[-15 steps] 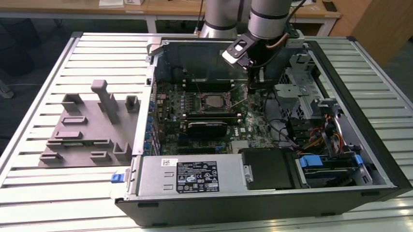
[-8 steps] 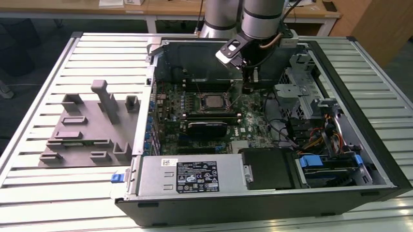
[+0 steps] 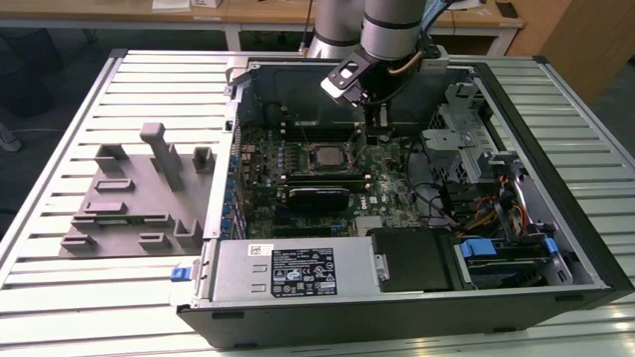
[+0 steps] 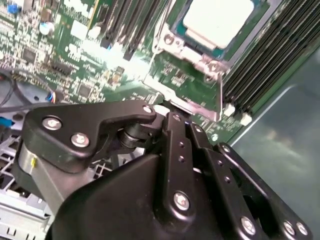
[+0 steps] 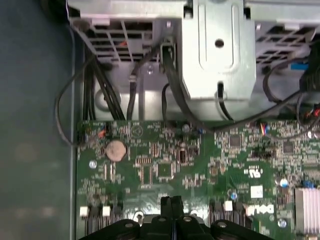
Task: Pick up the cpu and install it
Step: 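Close the cpu cover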
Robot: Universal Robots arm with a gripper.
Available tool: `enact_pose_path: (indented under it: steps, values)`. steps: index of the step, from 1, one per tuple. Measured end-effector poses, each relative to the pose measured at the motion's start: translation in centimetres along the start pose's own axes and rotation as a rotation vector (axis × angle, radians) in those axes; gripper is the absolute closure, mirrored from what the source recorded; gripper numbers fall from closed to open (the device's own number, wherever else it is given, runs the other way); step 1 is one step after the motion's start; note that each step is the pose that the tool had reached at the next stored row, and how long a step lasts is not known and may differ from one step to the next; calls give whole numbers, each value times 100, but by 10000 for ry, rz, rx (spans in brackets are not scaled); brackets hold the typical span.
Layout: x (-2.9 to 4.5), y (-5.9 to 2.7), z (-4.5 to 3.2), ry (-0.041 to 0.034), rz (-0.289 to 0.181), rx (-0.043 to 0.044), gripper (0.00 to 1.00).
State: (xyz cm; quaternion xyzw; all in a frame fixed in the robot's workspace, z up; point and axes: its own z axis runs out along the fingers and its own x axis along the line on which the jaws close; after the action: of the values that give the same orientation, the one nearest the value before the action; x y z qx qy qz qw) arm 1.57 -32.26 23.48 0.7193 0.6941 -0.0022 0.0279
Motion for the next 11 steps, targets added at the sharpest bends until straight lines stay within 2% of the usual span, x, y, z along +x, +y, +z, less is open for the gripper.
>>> enact_pose_path:
  steps: [5, 11]
  values:
    - [-4, -130, -4, 16, 1, -11, 89]
    - [-7, -198, -6, 14, 2, -10, 89]
